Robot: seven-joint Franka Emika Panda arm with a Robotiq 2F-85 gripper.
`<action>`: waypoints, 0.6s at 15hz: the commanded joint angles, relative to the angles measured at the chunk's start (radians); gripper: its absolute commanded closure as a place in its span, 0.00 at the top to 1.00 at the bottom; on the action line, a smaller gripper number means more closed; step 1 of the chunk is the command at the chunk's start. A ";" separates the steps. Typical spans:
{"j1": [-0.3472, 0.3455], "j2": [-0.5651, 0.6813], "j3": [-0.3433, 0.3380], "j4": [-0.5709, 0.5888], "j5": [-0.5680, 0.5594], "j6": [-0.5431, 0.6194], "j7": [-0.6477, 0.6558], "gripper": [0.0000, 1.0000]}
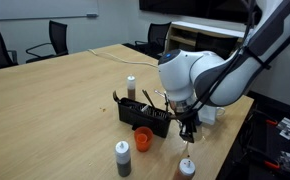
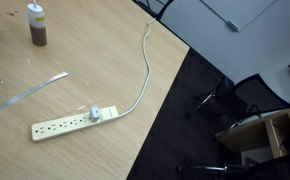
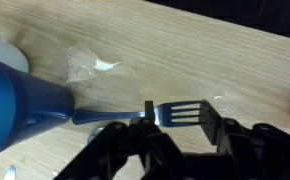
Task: Move the fork from the utensil holder to the table
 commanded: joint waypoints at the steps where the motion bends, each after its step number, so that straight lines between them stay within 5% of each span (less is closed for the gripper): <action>1: 0.002 0.005 -0.008 0.017 0.054 0.009 -0.046 0.82; 4: 0.000 -0.004 -0.005 0.022 0.081 0.011 -0.062 0.98; 9: -0.013 -0.029 0.008 0.017 0.123 0.024 -0.095 1.00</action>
